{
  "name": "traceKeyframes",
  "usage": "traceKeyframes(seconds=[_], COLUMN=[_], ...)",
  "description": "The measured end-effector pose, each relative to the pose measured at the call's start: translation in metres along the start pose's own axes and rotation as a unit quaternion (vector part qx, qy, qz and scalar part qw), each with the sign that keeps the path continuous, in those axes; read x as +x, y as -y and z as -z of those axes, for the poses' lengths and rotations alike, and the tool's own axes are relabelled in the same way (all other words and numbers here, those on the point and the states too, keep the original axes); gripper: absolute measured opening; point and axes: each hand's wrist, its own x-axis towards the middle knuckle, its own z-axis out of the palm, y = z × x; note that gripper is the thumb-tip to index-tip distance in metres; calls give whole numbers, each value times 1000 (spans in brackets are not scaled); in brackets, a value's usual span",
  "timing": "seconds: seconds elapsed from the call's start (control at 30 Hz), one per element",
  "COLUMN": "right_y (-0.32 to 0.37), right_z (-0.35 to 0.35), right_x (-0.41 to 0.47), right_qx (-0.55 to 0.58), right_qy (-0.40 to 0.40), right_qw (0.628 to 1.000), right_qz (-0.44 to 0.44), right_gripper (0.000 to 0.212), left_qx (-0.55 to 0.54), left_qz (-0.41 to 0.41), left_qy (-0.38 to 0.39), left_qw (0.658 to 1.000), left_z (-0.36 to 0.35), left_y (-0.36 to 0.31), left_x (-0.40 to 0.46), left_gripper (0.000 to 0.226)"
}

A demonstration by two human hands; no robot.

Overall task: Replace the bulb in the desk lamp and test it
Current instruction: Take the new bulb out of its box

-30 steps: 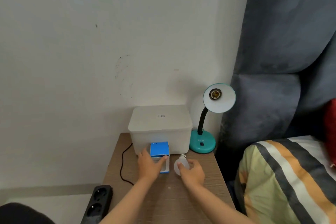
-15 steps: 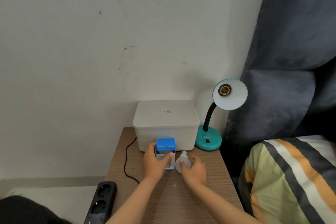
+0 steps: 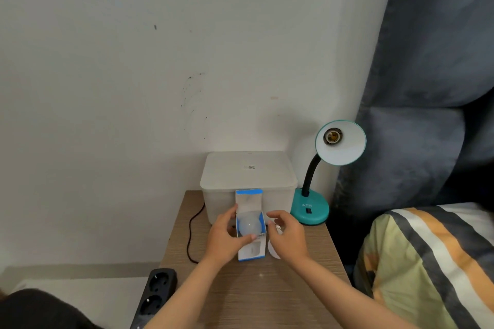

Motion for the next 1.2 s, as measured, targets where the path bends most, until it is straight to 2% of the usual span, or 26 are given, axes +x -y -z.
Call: traceKeyframes(seconds=[0.1,0.23,0.4,0.53,0.7,1.0,1.2], right_y=[9,18,24,25,28,36,31], right_z=[1,-3,-13,-19,-12,7,11], right_x=[12,26,39,41,37,36,37], right_qx=[1,-86,-170,-168,-108,3,68], right_qy=[73,171,230,225,168,171,150], right_qw=[997,981,958,959,978,981,977], right_qz=[-17,-39,-33,-47,-57,-94,-133], right_gripper=[16,35,47,48,49,49,41], left_qx=[13,15,3,8,27,-10,3], left_qz=[9,23,28,29,19,18,-2], left_qy=[40,67,77,80,98,82,51], left_qw=[999,997,997,996,995,996,999], left_z=[7,11,14,16,17,6,5], left_y=[-2,-1,-1,-1,4,4,-5], left_x=[1,2,2,2,-1,-3,-4], left_gripper=[93,97,98,96,79,93,84])
